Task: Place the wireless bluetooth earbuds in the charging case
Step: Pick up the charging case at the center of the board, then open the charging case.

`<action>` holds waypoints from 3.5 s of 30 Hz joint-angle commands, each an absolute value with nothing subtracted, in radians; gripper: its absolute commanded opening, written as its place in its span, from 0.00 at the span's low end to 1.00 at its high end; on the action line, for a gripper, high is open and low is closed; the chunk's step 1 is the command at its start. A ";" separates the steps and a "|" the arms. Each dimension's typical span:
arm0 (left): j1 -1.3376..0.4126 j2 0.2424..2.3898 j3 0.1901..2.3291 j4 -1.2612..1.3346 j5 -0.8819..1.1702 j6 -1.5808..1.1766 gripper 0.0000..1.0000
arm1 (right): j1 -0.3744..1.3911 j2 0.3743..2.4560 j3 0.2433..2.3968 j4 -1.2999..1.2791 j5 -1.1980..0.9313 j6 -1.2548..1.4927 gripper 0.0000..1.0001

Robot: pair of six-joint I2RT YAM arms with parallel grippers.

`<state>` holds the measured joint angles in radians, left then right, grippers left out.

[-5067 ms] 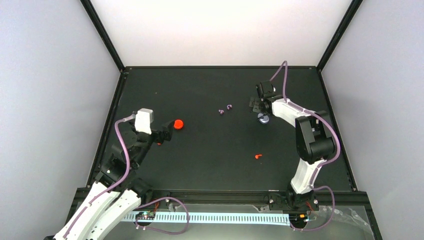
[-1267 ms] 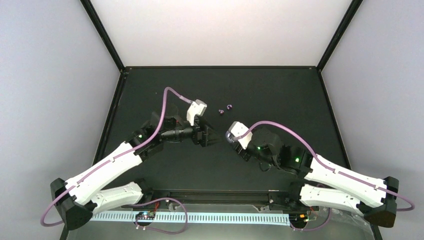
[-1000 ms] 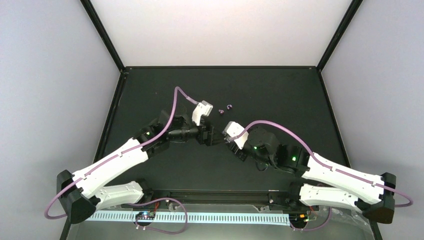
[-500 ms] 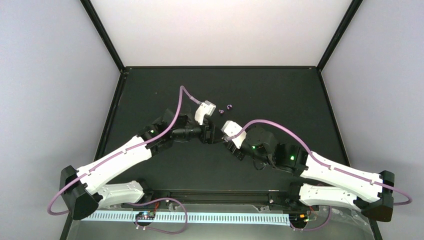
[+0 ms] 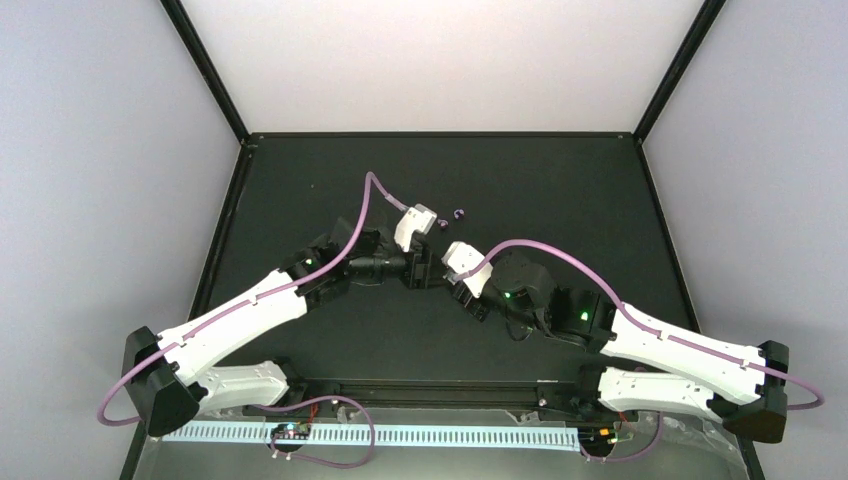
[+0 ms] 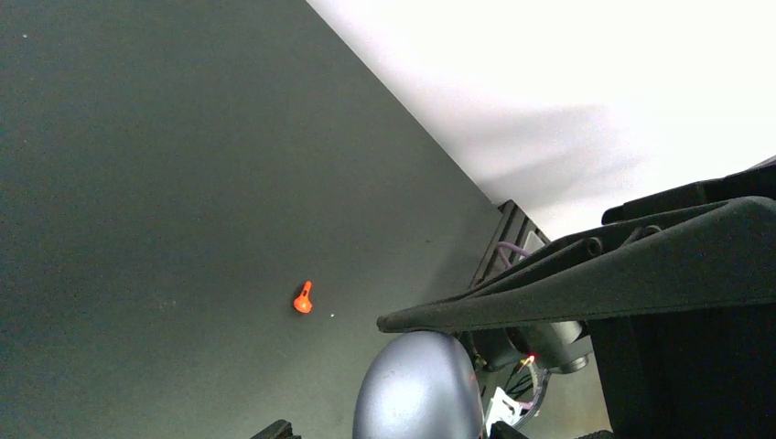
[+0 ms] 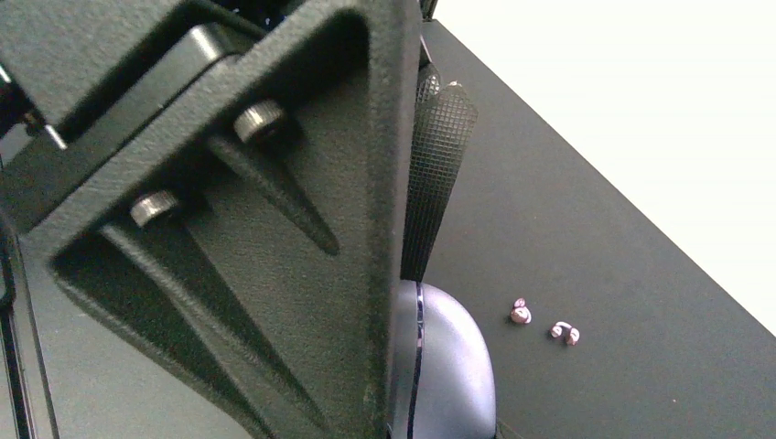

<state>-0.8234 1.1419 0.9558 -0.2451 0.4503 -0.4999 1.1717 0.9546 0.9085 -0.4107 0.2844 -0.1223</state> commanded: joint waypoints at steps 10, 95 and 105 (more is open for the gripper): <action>-0.857 1.154 0.997 -0.235 0.506 -0.536 0.34 | 1.179 0.960 0.953 -0.364 0.302 -0.128 0.39; -0.818 0.503 0.657 0.369 0.732 -0.361 0.02 | 1.236 1.068 1.309 -0.370 -0.084 0.275 0.89; -0.818 0.502 0.655 0.357 0.749 -0.359 0.02 | 1.235 1.081 1.323 -0.393 0.024 0.286 0.89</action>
